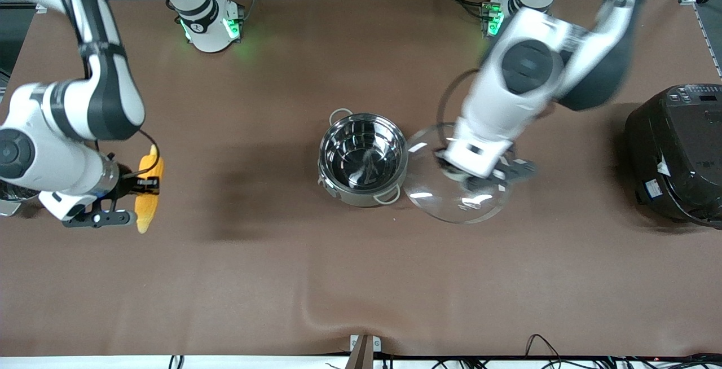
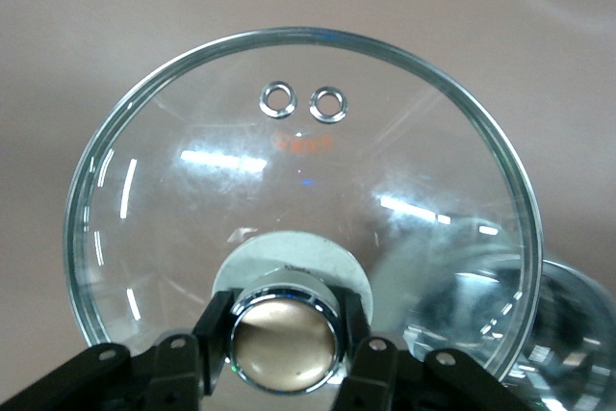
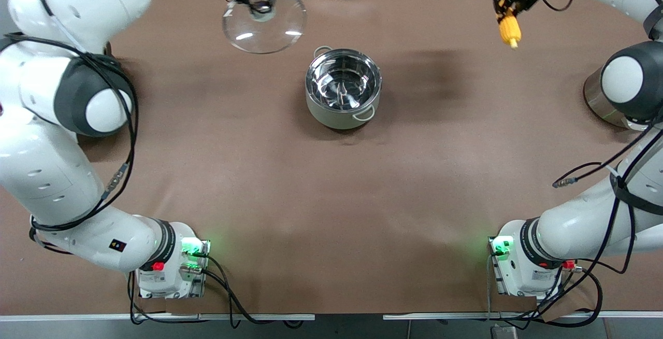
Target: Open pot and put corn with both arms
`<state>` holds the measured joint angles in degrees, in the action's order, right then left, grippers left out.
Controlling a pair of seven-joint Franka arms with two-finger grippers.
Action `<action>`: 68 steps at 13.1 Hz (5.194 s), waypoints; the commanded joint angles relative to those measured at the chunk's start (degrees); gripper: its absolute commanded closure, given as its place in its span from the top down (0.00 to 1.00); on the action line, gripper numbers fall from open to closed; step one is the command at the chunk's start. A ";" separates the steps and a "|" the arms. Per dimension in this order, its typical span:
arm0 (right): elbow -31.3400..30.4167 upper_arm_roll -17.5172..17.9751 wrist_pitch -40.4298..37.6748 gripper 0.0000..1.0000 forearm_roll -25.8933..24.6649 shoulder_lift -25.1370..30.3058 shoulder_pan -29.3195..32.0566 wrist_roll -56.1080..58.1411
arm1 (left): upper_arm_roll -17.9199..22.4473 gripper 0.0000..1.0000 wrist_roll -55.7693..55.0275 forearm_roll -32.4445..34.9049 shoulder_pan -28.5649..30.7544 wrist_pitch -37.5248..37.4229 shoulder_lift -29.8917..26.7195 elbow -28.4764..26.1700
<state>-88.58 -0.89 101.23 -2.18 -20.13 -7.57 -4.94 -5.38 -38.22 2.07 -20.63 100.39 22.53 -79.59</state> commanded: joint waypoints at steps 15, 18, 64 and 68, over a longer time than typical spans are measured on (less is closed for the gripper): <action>9.82 -0.25 8.10 0.08 6.22 -12.11 -34.35 -35.99 | -1.13 0.00 13.52 3.47 20.27 31.96 -2.85 -38.08; 11.85 -0.25 11.34 0.08 6.31 -16.24 -36.46 -39.08 | -1.13 0.00 14.04 3.47 21.59 39.24 -2.41 -43.09; -4.15 -0.60 -7.27 1.00 -1.95 22.33 10.73 9.60 | 1.07 1.00 34.18 -1.89 18.25 -10.74 -23.94 -12.08; -3.80 -0.43 -11.57 1.00 -1.34 22.07 10.12 8.73 | 0.98 1.00 34.00 -1.19 18.52 -10.74 -23.50 -11.56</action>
<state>-91.48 -1.97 90.74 -2.84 0.92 2.52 4.08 -4.86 -5.73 1.48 -1.87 90.42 -0.84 -91.65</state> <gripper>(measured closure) 0.000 0.000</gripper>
